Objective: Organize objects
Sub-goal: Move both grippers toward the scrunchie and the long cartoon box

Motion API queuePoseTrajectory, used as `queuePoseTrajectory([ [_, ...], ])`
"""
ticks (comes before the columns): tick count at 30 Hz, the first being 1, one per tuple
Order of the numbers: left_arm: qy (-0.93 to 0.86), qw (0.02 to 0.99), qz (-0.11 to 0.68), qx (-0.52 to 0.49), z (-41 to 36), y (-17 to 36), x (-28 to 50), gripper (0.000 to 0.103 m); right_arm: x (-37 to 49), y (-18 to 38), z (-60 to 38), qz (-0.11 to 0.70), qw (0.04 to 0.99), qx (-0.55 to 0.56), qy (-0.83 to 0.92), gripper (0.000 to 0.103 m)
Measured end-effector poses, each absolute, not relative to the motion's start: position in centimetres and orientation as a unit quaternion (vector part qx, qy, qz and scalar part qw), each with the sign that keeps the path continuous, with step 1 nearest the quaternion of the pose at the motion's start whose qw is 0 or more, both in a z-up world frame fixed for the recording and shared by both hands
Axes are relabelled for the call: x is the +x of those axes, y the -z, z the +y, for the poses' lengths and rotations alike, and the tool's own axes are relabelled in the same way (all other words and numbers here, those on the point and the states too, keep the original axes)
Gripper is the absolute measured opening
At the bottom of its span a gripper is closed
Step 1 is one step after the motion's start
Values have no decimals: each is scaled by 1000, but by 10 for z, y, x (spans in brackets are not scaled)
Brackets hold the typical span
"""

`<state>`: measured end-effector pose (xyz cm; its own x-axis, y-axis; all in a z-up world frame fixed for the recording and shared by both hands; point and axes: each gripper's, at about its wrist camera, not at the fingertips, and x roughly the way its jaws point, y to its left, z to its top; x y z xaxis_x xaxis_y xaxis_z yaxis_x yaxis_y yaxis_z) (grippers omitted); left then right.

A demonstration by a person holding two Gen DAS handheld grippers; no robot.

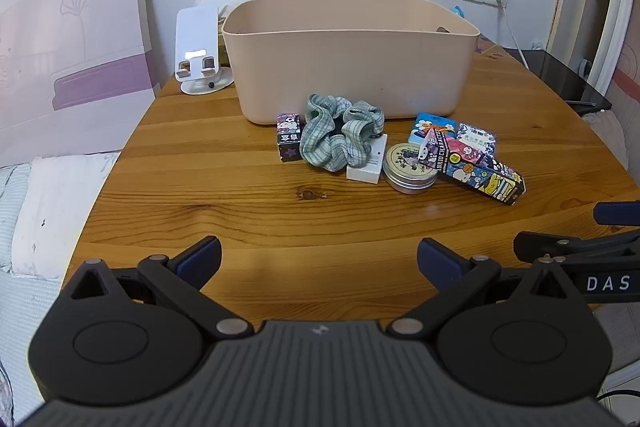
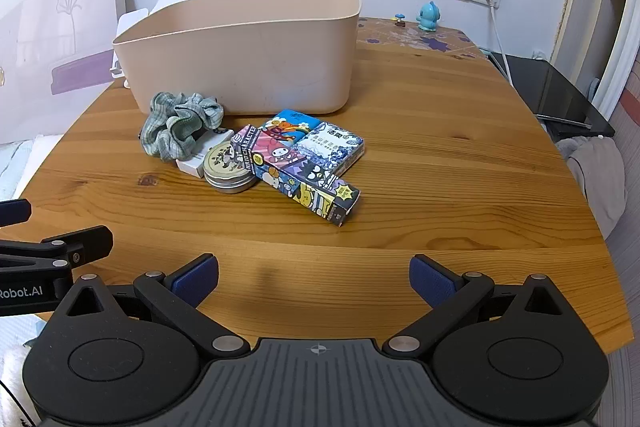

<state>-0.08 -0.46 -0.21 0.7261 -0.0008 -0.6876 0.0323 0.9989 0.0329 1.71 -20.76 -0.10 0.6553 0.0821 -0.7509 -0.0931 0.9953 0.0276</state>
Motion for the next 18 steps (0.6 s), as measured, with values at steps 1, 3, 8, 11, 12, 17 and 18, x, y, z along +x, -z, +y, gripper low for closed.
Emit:
queuePoseTrajectory([
  [1, 10, 929, 370, 21, -5, 2, -1, 103, 17, 1, -208, 412, 910, -7, -48, 103],
  [3, 10, 928, 371, 22, -6, 2, -1, 103, 17, 1, -208, 411, 910, -8, -48, 103],
  [8, 12, 927, 373, 21, -7, 2, -1, 103, 17, -1, -206, 407, 912, -22, -44, 103],
  [11, 12, 927, 374, 19, -7, 2, -2, 103, 18, 0, -206, 408, 912, -20, -45, 103],
  [12, 13, 927, 374, 18, -8, 2, -2, 103, 18, 0, -206, 408, 912, -20, -45, 103],
  [17, 14, 927, 375, 18, -8, 1, -1, 103, 18, -1, -207, 406, 913, -21, -43, 103],
  [18, 14, 927, 375, 17, -8, 2, -1, 103, 18, -1, -207, 406, 913, -21, -43, 103],
])
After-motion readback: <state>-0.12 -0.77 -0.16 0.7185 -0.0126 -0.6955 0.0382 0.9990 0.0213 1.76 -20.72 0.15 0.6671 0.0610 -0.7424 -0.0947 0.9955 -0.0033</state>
